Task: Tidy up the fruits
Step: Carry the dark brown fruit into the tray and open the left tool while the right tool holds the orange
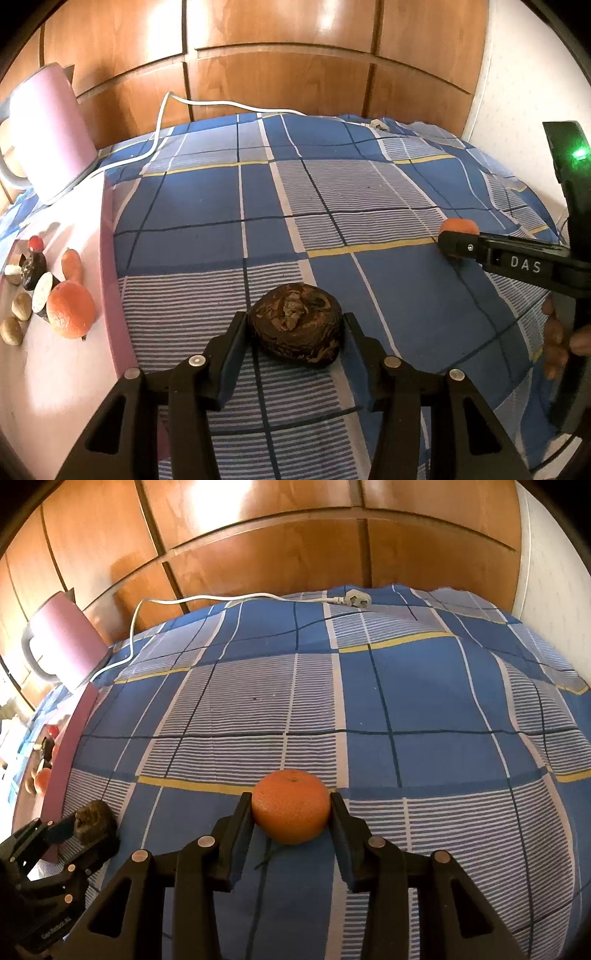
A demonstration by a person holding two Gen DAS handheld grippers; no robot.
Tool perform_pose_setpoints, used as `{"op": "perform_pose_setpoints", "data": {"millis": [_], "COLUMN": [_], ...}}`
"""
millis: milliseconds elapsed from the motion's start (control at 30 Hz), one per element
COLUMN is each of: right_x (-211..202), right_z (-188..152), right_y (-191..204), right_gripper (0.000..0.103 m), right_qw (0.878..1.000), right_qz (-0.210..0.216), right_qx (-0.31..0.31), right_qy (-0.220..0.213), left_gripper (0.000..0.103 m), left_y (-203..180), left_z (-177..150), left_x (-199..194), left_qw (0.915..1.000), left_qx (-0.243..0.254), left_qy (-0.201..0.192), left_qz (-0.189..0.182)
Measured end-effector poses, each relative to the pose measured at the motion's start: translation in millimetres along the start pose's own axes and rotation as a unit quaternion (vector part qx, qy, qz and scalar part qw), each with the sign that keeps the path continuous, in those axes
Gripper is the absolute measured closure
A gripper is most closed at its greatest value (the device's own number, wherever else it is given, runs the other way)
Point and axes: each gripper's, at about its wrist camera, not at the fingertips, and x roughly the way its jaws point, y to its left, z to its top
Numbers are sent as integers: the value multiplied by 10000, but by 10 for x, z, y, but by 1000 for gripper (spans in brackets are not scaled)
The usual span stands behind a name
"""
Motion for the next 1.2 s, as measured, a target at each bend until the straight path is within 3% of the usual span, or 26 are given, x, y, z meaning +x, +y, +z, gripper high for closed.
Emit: {"op": "perform_pose_setpoints", "data": {"millis": [667,867,1067,1200], "right_x": [7,18,29,35], "right_z": [5,3,3,7], "right_y": [75,103,127,162], "right_gripper": [63,63,63,63], "right_qw": [9996,9992,9988,9980], "right_qz": [-222,-300,-362,-447], "right_qx": [-191,-256,-330,-438], "right_qy": [65,55,34,17], "left_gripper": [53,53,53,53], "left_y": [132,537,1162,1631], "left_z": [204,193,-8,-265], "left_x": [-567,-907,-1200,-1371], "left_qw": [9974,9925,9821,9690], "left_qx": [-434,-940,-1646,-2235], "left_qy": [-447,-746,-886,-889], "left_qz": [-365,-250,227,566]}}
